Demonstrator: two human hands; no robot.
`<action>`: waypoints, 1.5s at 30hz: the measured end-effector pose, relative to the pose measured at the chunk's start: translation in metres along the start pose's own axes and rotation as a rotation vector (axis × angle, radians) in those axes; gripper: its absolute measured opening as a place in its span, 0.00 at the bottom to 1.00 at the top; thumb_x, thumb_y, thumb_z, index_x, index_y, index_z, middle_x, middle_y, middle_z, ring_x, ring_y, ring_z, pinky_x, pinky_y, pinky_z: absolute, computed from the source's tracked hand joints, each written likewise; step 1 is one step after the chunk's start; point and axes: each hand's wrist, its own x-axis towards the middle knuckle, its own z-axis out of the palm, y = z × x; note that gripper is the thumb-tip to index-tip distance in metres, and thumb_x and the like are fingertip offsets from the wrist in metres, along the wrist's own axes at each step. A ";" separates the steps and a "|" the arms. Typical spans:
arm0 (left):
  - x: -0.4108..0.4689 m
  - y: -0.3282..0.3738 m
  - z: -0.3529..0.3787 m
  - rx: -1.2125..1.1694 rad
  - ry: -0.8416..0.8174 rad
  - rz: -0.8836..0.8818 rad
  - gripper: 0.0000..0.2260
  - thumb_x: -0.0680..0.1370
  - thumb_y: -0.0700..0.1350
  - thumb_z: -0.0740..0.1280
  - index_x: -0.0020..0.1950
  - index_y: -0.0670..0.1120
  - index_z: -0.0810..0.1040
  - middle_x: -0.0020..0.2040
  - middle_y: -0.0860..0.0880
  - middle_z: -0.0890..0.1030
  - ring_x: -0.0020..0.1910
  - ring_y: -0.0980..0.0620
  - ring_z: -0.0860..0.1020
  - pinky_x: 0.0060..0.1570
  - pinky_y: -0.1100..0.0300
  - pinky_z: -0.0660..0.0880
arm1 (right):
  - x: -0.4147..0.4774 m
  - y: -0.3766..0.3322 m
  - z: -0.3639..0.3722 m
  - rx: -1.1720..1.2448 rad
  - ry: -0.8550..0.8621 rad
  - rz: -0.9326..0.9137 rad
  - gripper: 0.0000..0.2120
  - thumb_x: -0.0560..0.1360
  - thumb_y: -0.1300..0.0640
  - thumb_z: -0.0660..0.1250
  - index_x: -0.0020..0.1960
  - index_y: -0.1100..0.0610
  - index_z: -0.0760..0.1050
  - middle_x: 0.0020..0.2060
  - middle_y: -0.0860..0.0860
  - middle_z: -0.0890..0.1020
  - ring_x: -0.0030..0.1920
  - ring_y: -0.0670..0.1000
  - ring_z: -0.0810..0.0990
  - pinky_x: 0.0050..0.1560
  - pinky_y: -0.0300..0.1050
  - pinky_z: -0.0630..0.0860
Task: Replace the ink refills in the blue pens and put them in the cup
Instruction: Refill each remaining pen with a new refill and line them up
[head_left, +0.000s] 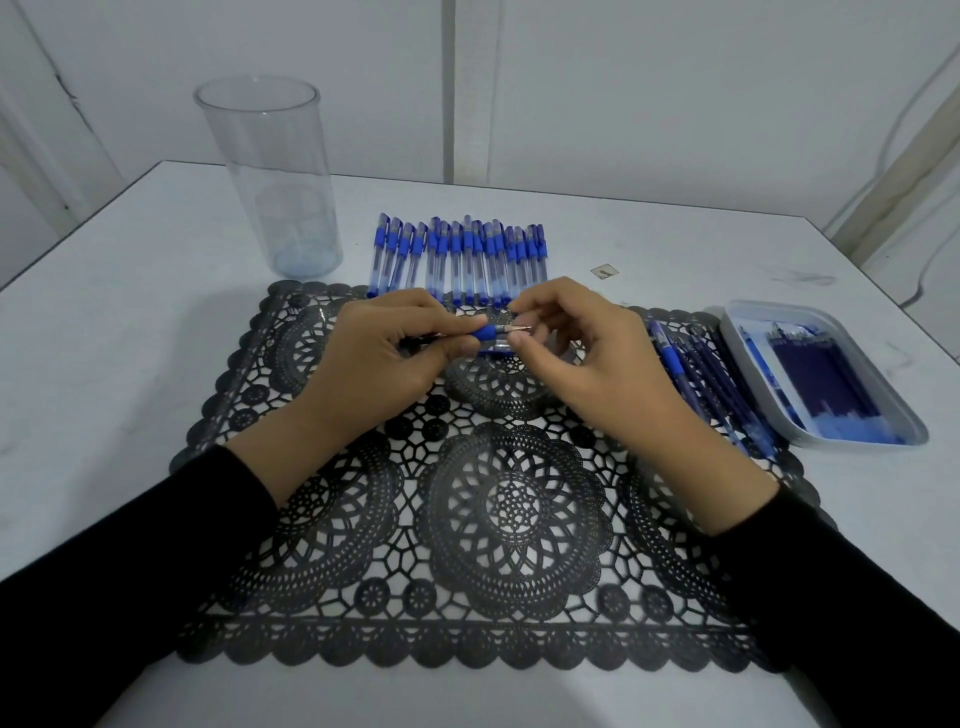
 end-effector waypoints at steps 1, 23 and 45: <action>0.000 0.000 0.000 -0.002 0.002 0.003 0.11 0.73 0.40 0.75 0.55 0.42 0.84 0.41 0.48 0.84 0.36 0.51 0.80 0.35 0.52 0.77 | 0.000 0.000 0.000 -0.008 -0.008 -0.014 0.04 0.76 0.59 0.70 0.51 0.56 0.79 0.40 0.45 0.80 0.40 0.44 0.77 0.41 0.40 0.76; -0.002 -0.005 -0.009 0.050 -0.004 -0.161 0.12 0.74 0.47 0.75 0.57 0.52 0.83 0.43 0.58 0.84 0.39 0.57 0.81 0.40 0.53 0.80 | 0.008 0.026 0.006 -0.514 -0.197 -0.030 0.09 0.79 0.57 0.66 0.55 0.60 0.80 0.49 0.53 0.80 0.51 0.52 0.76 0.52 0.37 0.66; -0.003 0.002 -0.005 -0.086 -0.078 -0.146 0.12 0.74 0.44 0.74 0.57 0.46 0.83 0.42 0.49 0.84 0.37 0.49 0.80 0.38 0.49 0.78 | 0.000 0.007 -0.006 0.036 -0.036 0.076 0.05 0.75 0.57 0.72 0.51 0.51 0.82 0.40 0.48 0.82 0.39 0.49 0.79 0.42 0.42 0.77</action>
